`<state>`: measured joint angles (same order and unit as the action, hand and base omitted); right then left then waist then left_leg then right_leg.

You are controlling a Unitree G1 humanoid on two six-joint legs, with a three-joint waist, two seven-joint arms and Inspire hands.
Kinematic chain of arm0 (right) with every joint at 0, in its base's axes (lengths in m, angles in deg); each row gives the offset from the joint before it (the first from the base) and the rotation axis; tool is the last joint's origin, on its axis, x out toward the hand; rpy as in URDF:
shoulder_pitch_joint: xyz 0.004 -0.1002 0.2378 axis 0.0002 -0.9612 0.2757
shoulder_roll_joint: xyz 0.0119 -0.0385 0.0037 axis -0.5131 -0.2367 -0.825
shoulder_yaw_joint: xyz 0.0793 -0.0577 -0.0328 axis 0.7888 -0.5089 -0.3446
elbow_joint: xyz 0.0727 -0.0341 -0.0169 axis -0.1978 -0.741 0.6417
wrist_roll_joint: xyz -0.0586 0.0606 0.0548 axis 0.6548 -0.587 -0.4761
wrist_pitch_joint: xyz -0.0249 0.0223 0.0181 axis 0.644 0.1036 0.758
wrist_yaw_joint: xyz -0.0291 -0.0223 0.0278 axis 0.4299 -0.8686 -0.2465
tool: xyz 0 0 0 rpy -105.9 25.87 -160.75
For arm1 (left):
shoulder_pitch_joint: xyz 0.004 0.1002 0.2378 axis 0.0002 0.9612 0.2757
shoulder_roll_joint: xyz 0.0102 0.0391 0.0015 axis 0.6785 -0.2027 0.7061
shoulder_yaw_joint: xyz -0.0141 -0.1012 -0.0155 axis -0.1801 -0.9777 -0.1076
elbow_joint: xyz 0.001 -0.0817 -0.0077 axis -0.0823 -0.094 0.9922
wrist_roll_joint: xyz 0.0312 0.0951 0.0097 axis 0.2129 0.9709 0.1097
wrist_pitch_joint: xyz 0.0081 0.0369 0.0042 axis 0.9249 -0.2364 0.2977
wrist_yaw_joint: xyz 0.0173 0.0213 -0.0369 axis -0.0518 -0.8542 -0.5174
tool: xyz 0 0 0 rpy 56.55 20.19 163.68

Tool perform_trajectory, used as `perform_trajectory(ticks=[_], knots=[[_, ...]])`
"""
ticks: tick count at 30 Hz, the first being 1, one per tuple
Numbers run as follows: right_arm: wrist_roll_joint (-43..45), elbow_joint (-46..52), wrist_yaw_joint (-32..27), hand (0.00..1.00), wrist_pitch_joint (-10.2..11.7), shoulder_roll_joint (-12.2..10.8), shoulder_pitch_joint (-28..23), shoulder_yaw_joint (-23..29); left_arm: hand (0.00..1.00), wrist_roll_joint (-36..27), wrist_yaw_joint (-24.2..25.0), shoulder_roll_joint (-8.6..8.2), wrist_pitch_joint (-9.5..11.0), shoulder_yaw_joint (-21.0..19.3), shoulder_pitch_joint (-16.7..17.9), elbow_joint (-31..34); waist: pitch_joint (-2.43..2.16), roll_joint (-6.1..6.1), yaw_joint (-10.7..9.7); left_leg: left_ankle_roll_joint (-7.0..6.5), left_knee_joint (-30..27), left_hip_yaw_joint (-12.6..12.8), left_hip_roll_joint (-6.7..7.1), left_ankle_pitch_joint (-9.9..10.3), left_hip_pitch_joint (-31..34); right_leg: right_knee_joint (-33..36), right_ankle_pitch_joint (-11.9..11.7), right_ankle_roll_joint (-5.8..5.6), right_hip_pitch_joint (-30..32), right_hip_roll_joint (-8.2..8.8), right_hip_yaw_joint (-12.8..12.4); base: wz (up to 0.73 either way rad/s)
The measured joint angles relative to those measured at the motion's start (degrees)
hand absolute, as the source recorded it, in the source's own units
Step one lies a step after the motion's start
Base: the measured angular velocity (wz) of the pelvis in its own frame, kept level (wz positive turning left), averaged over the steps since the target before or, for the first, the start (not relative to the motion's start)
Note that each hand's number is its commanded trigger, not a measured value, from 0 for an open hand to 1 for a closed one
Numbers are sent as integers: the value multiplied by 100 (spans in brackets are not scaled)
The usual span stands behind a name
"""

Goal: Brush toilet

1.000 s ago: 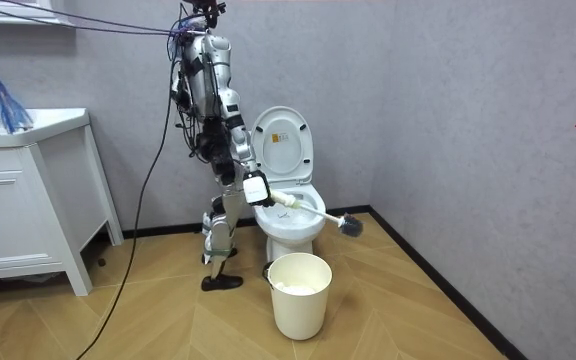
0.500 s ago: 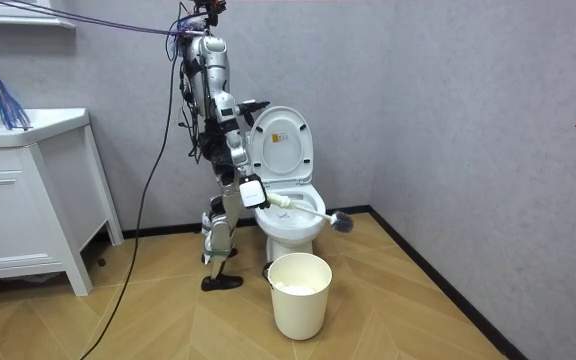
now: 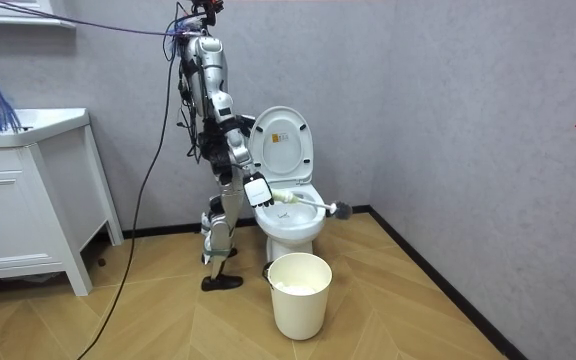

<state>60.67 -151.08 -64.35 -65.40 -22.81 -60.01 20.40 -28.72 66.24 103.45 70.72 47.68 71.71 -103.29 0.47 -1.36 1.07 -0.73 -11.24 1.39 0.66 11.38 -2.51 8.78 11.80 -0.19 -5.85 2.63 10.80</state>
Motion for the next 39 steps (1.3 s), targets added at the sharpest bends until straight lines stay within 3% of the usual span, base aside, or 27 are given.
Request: perform_trajectory(ticks=[3,8,11,13,18,25,31,39], knots=[[159,186,-14,100,-8,111,-35,-3,0,-55,128,28,0,66,37,-59,-2,-3,-2,-17,29,40,6,-11,-7,21,-1,-7,30,14,-27,-8],[1138,426,70,100,1,196,-6,-12,0,-52,300,144,11,74,79,-51,-19,-33,15,-27,39,105,6,-29,-11,90,2,-14,91,18,-98,-6],[1762,560,91,100,-23,220,4,-208,0,-100,355,180,10,77,48,-56,-50,-80,85,-27,32,114,4,-40,-14,104,-2,-13,94,16,-118,0],[2643,964,87,100,-26,271,9,-252,0,-168,402,188,10,78,-6,-91,-53,-85,90,-35,31,125,7,-54,-10,129,-4,-17,118,17,-144,0],[3888,1897,40,100,1,484,73,-580,0,-292,538,270,11,89,-131,-99,-57,-97,89,-38,18,165,1,-91,66,198,-8,-16,232,20,-186,-3],[5493,3712,-21,100,67,482,-326,-924,0,-286,760,361,107,86,-274,-57,-59,-113,233,-38,-11,187,1,-92,134,196,-24,-20,299,19,-212,0],[6215,4423,15,100,35,474,-651,-962,0,-286,760,365,184,51,-337,-57,-55,-143,284,-37,-1,186,-1,-92,157,193,-24,-21,310,19,-237,0],[6550,4359,102,100,4,509,-945,-1180,0,-278,928,390,230,60,-579,-63,-56,-181,381,-43,-44,154,-8,-95,323,219,-63,-11,453,28,-131,3]])
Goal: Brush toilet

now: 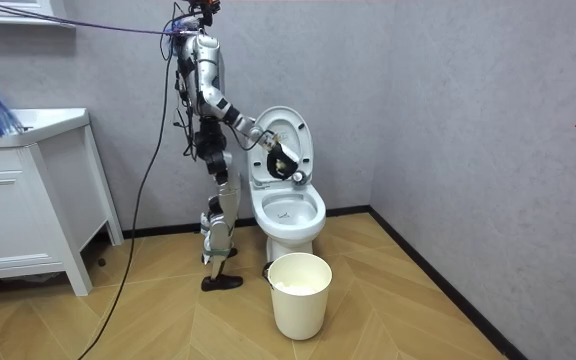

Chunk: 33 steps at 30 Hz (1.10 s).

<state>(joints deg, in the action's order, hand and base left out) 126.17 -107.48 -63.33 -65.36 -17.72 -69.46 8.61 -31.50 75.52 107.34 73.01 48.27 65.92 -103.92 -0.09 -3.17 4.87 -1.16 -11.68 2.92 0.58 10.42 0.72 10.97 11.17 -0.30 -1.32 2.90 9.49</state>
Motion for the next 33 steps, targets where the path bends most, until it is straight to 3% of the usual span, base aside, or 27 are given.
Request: perform_trajectory(ticks=[10,16,18,21,23,27,30,33], knots=[[-73,-1527,-189,100,123,139,487,-372,0,-4,103,14,67,150,-903,-321,31,28,26,-20,-466,-137,-26,-23,853,231,-47,29,622,13,203,13],[-101,-2276,-324,100,119,134,808,-465,0,-88,47,22,191,193,-1399,-554,78,78,16,-32,-681,-219,-51,-45,1372,365,-111,48,1053,1,289,7],[-110,-2515,-329,100,102,132,896,-532,0,-116,30,23,200,242,-1560,-600,120,112,10,-29,-786,-298,-49,-55,1541,429,-118,60,1161,1,353,15],[-149,-2718,-379,100,28,142,1087,-678,0,-201,-94,45,237,268,-1779,-624,136,143,23,-19,-902,-325,-62,-125,1929,614,-134,96,1571,9,377,3],[-148,-3018,-380,100,-24,181,1435,-708,0,-426,-228,79,344,288,-2009,-737,187,185,28,-9,-991,-343,-62,-210,2243,806,-150,132,1903,30,394,0],[-286,-3420,-309,100,-78,347,1898,-1097,0,-813,-401,195,447,466,-2421,-887,227,243,81,14,-1120,-394,-52,-341,2752,1123,-154,194,2462,90,462,5],[-308,-3709,-312,100,-140,372,2225,-1183,0,-908,-493,245,461,550,-2765,-965,240,266,136,78,-1202,-478,-35,-452,3139,1332,-148,212,2880,126,548,8],[-625,-3806,-316,100,-169,586,2509,-1396,0,-905,-721,247,460,730,-3167,-1051,286,296,156,108,-1214,-575,25,-627,3529,1585,-133,243,3340,235,616,20]])
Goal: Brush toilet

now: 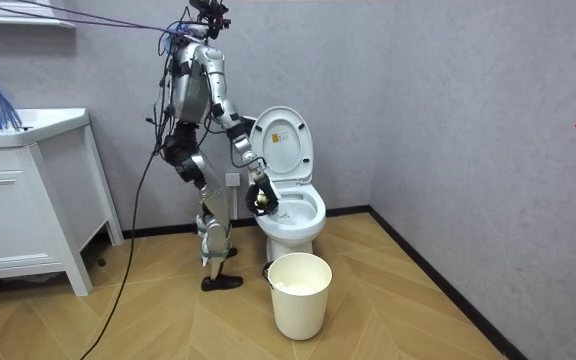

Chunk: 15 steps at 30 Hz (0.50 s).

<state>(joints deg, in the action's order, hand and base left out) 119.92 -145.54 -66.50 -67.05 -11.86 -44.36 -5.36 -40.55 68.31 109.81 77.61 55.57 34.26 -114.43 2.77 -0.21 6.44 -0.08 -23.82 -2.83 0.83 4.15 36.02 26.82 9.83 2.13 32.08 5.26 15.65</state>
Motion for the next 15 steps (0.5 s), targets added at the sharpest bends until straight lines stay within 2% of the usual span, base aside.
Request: perform_trajectory(ticks=[1,2,3,5,7,10,13,15], knots=[[-153,-22,6,100,-27,67,156,-78,0,8,-120,-28,-4,52,-197,-65,13,52,11,-6,-37,-12,5,-38,167,103,-13,29,191,30,8,9],[-257,-39,27,100,-48,98,323,-144,0,5,-275,-48,-1,82,-391,-128,85,22,37,10,-114,-12,-3,-55,323,232,-11,79,351,60,32,0],[-333,-52,39,100,-68,101,402,-191,0,2,-330,-49,-1,98,-481,-144,98,10,51,18,-150,-11,-8,-62,398,289,-5,98,437,66,35,0],[-566,-184,59,100,-143,139,655,-462,0,-8,-440,-46,-14,242,-735,-176,108,11,85,48,-190,-13,-15,-118,606,393,-14,131,669,68,31,3],[-1155,-391,156,100,-151,192,991,-608,0,-141,-593,-50,-19,375,-947,-186,114,38,161,73,-179,-40,-15,-192,818,421,-86,185,916,65,33,-4],[-1744,-584,329,100,-142,176,1381,-646,0,-218,-786,-48,-8,440,-1095,-178,114,40,191,100,-181,-33,5,-287,1041,576,-76,232,1206,109,22,0],[-1803,-666,341,100,-226,192,1735,-653,0,-216,-923,-46,-9,564,-1263,-176,124,39,199,93,-246,-29,49,-301,1242,766,-36,275,1475,188,16,7],[-1779,-664,297,100,-265,300,1911,-761,0,-217,-1113,-44,-9,666,-1368,-178,157,60,241,93,-344,-35,45,-300,1382,849,-24,292,1615,187,13,0]])
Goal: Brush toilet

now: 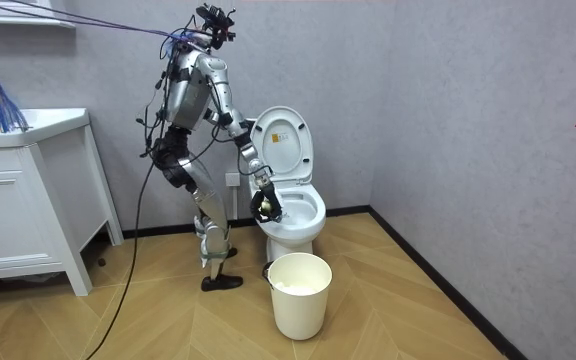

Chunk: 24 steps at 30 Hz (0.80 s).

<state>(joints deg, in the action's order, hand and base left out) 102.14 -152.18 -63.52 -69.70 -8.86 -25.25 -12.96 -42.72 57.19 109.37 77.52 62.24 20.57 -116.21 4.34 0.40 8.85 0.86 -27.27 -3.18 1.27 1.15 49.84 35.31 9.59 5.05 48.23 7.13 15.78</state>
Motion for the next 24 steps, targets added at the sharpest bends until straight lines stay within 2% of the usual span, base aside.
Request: perform_trajectory(ticks=[3,7,10,14,16,20,24], knots=[[2,5,-192,100,-54,134,170,-157,0,0,-261,19,-1,150,-115,-13,59,23,104,2,-47,84,-57,-1,118,60,-4,21,121,-14,-22,-3],[-182,20,-572,100,-94,112,443,-178,0,-27,-611,140,-1,266,-136,3,84,-17,114,8,-46,158,-44,-6,257,210,20,43,360,-4,-142,-7],[-239,10,-948,100,-137,132,670,-172,0,-9,-807,222,-14,283,-244,-19,119,-76,66,56,-64,176,-49,-73,386,296,23,81,541,10,-157,-2],[-350,-2,-1211,100,-136,176,992,-168,0,21,-1077,361,-23,285,-301,-54,138,-109,-32,65,-228,160,-75,-71,575,421,24,148,708,2,-142,0],[-330,-7,-1270,100,-134,183,1122,-168,0,133,-1144,437,-45,285,-354,-145,169,-164,-107,64,-256,161,-57,-71,567,500,45,162,723,26,-157,2],[-35,15,-1313,100,-103,309,1160,-171,0,143,-1108,438,-126,328,-445,-194,169,-169,-141,53,-319,202,-52,-63,587,550,53,149,742,61,-153,0],[517,142,-1298,100,-117,305,1096,-282,0,284,-1080,425,-175,379,-443,-223,154,-144,-90,25,-358,219,-56,-45,565,527,15,127,708,57,-151,-7]])
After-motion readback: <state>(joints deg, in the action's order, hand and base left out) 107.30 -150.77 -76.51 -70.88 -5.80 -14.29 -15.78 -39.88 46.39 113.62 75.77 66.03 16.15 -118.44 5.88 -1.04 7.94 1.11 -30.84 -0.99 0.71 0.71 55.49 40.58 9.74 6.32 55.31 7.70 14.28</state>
